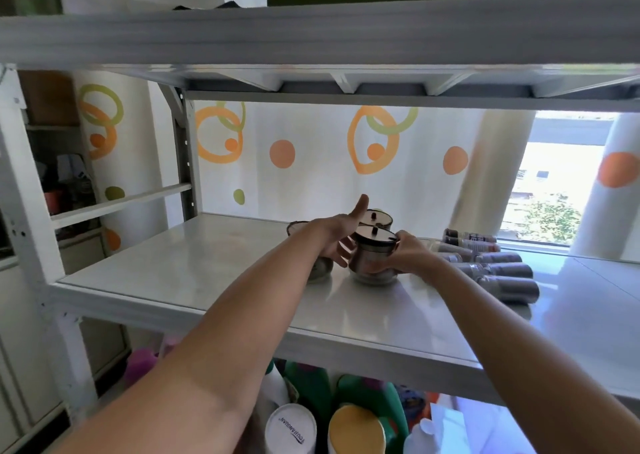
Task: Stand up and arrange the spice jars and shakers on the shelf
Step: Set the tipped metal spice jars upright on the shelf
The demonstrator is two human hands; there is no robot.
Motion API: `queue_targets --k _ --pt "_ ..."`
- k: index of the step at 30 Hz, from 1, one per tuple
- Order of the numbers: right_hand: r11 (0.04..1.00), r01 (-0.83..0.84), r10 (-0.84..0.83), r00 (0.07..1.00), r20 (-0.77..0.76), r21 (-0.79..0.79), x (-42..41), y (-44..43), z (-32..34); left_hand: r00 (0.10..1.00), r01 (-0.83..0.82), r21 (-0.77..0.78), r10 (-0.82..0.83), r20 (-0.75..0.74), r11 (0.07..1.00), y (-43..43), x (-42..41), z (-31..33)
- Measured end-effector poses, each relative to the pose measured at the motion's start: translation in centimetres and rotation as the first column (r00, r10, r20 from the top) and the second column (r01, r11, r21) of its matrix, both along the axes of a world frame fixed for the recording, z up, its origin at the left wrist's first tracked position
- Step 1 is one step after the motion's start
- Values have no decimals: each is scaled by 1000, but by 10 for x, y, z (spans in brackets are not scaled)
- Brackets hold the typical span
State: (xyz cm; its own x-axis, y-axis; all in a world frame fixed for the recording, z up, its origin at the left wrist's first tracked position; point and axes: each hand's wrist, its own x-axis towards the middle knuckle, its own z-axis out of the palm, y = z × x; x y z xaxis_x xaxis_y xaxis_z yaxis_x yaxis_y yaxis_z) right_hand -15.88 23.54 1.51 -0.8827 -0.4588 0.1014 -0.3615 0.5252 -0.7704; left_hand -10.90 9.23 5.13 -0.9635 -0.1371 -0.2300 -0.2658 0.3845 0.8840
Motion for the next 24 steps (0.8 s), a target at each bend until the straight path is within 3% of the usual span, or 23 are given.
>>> queue_targets --k 6,10,13,15,17,20,24 --pt "998 -39 47 990 -132 57 16 -1 0 997 -74 -23 74 2 997 4 -7 -6" --pt "991 -56 60 998 -25 121 4 11 2 988 -154 -124 150 -45 980 10 -9 2" --pt "990 6 -8 1000 9 141 -4 37 15 979 -190 -309 156 -132 932 16 -6 14" --pt "997 45 -44 999 -23 61 -6 60 24 964 -231 -449 141 -225 863 22 -1 20" --pt "984 139 -148 987 -68 -114 -5 84 29 932 -286 -529 103 -349 799 29 3 23" --pt "876 362 -431 884 -179 -320 -1 119 19 851 -358 -458 82 -519 814 47 2 14" --pt "787 521 -607 752 -257 -331 2 155 -16 807 -290 -402 -3 -590 868 85 -11 -19"
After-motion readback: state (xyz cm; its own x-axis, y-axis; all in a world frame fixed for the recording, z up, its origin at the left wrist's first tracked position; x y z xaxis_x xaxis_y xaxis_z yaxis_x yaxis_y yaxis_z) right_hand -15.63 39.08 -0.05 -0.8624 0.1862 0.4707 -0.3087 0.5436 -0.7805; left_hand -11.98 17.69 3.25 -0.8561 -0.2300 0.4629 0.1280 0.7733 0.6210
